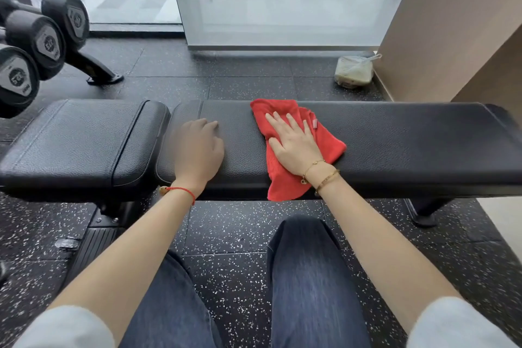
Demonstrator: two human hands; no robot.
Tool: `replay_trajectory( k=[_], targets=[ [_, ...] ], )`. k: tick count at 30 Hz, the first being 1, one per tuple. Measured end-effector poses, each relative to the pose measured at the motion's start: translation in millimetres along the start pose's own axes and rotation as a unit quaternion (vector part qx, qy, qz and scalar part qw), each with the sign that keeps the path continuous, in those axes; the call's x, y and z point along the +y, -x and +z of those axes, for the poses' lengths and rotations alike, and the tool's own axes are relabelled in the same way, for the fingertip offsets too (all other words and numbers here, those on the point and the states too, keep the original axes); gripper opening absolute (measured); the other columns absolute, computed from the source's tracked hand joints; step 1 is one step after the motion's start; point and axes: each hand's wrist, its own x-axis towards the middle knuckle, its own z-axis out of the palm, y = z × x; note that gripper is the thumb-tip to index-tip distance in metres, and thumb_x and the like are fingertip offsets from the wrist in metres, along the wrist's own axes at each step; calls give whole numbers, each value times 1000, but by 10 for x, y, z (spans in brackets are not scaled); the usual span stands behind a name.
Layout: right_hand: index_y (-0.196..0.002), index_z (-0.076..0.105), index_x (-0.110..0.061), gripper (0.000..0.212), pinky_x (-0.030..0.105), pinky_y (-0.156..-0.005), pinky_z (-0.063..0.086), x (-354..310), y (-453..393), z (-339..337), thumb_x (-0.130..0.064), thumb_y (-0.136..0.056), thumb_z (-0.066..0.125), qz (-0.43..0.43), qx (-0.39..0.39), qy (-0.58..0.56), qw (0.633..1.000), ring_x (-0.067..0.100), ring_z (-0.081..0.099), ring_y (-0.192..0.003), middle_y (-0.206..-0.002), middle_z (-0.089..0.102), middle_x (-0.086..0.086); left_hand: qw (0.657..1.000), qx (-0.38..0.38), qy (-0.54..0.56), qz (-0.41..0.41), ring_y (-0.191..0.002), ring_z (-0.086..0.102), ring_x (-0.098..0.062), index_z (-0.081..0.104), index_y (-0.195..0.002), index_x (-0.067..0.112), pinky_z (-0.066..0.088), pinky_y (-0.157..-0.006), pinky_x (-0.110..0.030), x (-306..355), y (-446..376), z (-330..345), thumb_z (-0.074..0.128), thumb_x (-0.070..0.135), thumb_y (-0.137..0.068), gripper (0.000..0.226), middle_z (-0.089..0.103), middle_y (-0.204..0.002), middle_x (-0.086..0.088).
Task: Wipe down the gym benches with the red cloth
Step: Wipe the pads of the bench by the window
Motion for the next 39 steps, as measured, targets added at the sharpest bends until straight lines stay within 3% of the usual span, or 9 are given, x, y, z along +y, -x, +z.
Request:
replay_trajectory(
  k=[6, 11, 14, 26, 39],
  targets=[
    [-153, 19, -33, 56, 43, -122, -1, 338, 482, -89, -35, -101, 36, 14, 41, 17, 999, 15, 11, -150, -161, 19, -11, 1000, -19, -21, -5, -136, 38, -27, 59, -131, 21, 20, -117, -56, 19, 1, 4, 51, 27, -92, 41, 52, -142, -4],
    [-153, 20, -34, 55, 44, -122, 0, 965, 730, -241, -32, -101, 35, 86, 58, 15, 995, 16, 12, -150, -161, 19, -10, 998, -51, -31, -22, -140, 31, -29, 57, -131, 18, 10, -116, -66, 196, -21, -13, 48, 19, -91, 41, 48, -144, -6],
    [-153, 19, -34, 55, 44, -122, 0, 1331, 798, -346, -33, -101, 33, 135, 62, 20, 989, 17, 12, -150, -161, 17, -10, 998, -57, -25, 17, -141, 30, -28, 58, -128, 18, 8, -117, -65, 455, -3, 21, 50, 19, -89, 40, 48, -144, -7],
    [-154, 14, -34, 55, 45, -122, -2, 2300, 999, -684, -35, -101, 27, 249, 60, 13, 967, 19, 7, -151, -163, 12, -9, 986, -87, 45, 133, -137, 36, -24, 54, -135, 19, 17, -119, -57, 1722, 142, 472, 49, 19, -92, 43, 51, -141, -2],
    [-154, 15, -31, 55, 47, -122, -1, 3121, 712, -1003, -37, -101, 26, 313, 76, 13, 947, 21, 6, -151, -163, 11, -6, 992, -51, 20, 118, -128, 43, -27, 59, -127, 18, 26, -113, -55, 2020, 141, 831, 52, 23, -90, 38, 55, -133, -4]
  ],
)
